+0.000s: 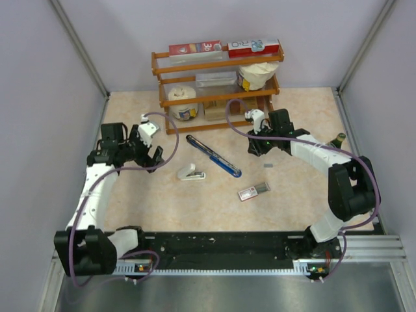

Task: Load the staples into the stapler

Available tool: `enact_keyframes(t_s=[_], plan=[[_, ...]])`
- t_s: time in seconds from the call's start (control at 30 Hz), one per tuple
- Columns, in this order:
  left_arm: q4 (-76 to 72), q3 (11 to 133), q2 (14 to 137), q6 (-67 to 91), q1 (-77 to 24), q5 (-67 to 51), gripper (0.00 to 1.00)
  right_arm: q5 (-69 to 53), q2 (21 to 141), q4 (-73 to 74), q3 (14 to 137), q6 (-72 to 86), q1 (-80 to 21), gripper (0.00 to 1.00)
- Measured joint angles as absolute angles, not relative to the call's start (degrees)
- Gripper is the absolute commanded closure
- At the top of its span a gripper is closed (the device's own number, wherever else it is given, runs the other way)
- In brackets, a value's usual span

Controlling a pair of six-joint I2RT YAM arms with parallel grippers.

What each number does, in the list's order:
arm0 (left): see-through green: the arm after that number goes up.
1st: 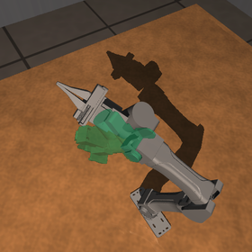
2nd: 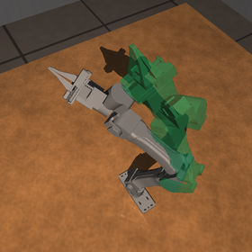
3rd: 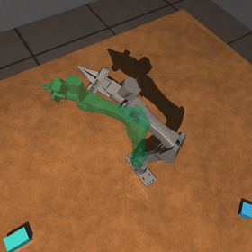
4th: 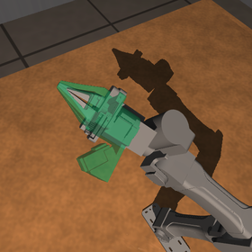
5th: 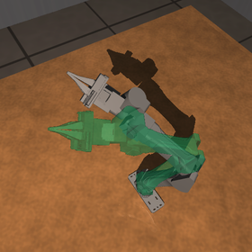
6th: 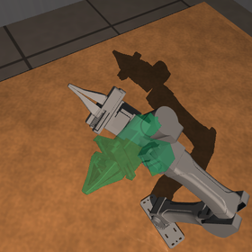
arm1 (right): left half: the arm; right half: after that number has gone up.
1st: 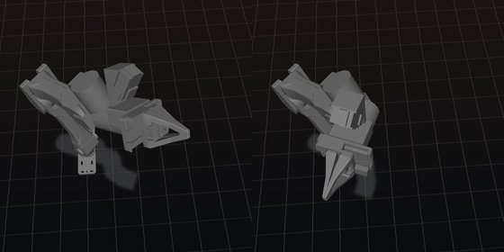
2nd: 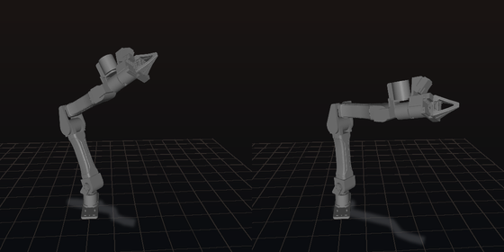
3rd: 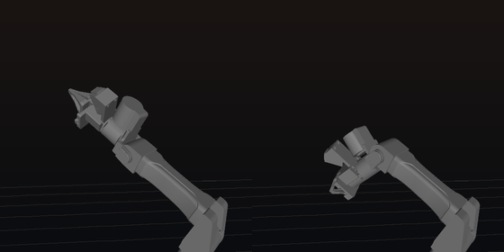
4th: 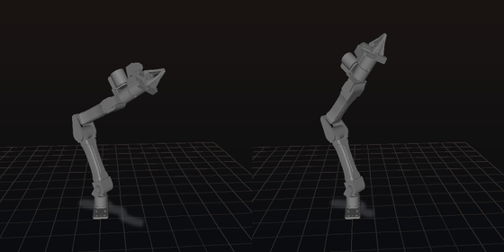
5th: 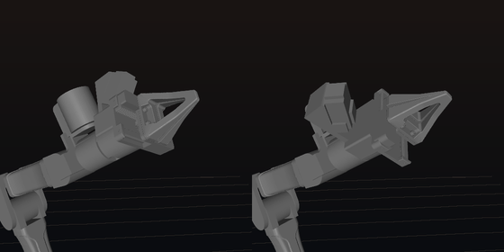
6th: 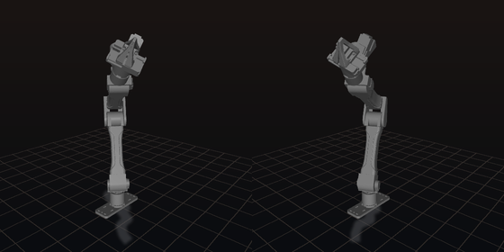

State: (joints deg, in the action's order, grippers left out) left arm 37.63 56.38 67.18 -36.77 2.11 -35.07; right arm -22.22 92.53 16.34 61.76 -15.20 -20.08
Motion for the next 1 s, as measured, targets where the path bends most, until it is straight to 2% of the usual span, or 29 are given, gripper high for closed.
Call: enact_keyframes(t_s=[0.3, 0.67, 1.0], plan=[[35.92, 51.86, 56.53, -30.61, 3.79, -34.24, 0.01, -19.86, 92.53, 16.34, 61.76, -15.27, -20.08, 0.64], [34.59, 48.14, 55.07, -29.23, 3.79, -32.93, 0.01, -16.73, 92.79, 19.4, 62.52, -15.88, -20.08, 0.64], [33.3, 45.76, 53.36, -29.32, 3.79, -33.61, 0.01, -12.43, 98.06, 25.08, 65.89, -18.11, -20.08, 0.64]])
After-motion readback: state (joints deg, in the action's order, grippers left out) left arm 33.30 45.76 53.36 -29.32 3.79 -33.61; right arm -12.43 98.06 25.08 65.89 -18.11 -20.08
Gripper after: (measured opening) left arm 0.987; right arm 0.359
